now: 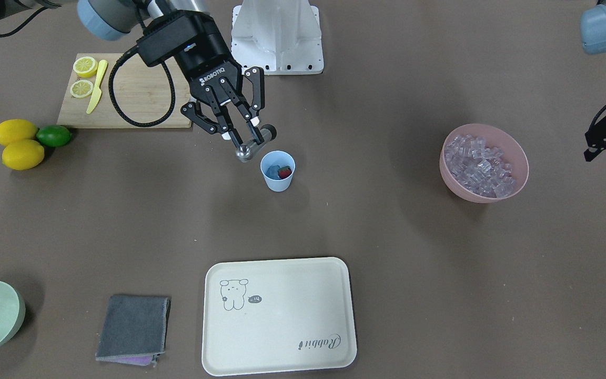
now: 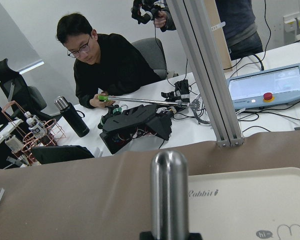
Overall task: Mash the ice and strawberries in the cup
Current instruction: 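Lower the pestle into the blue cup and press down repeatedly with the right gripper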
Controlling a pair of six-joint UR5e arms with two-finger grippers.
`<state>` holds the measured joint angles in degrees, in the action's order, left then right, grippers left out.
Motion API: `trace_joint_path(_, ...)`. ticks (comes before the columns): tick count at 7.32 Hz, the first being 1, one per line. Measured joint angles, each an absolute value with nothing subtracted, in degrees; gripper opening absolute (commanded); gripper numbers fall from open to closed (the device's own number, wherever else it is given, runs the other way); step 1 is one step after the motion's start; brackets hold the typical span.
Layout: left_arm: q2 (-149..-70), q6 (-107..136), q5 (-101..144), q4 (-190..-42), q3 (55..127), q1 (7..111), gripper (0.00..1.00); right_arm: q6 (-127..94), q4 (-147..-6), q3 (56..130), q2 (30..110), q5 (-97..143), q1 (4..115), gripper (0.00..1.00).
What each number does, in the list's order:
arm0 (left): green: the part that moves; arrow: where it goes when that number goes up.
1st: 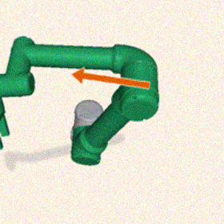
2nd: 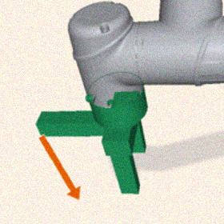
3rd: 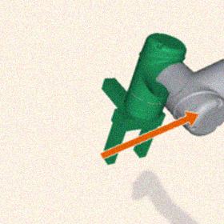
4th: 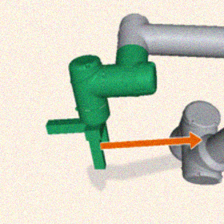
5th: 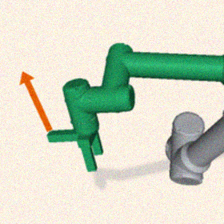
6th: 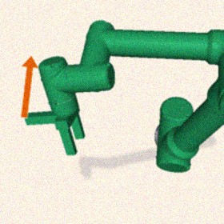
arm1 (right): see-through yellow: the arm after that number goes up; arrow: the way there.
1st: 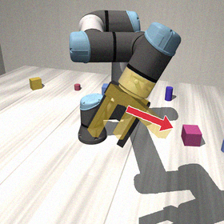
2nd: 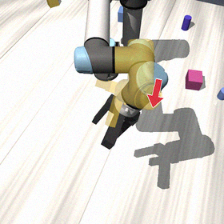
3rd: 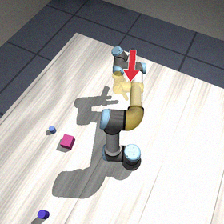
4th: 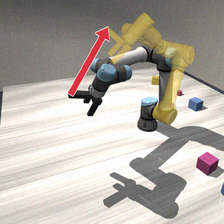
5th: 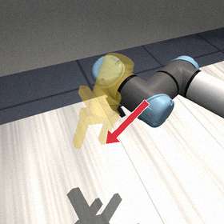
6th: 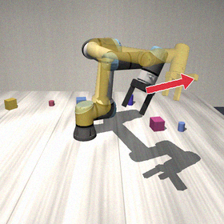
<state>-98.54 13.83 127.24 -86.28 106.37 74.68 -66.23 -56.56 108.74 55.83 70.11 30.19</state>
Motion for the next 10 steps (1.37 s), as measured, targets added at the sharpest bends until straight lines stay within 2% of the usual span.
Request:
trace_joint_path(6,-98.84,13.73,127.26,-86.40,104.98,74.32,0.97,-56.39,-44.60,96.98,54.19,53.90,23.57,0.00)
trace_joint_path(10,-99.04,13.79,127.26,-86.29,105.07,74.35,0.97,-53.08,-42.51,95.63,55.77,50.75,19.32,0.00)
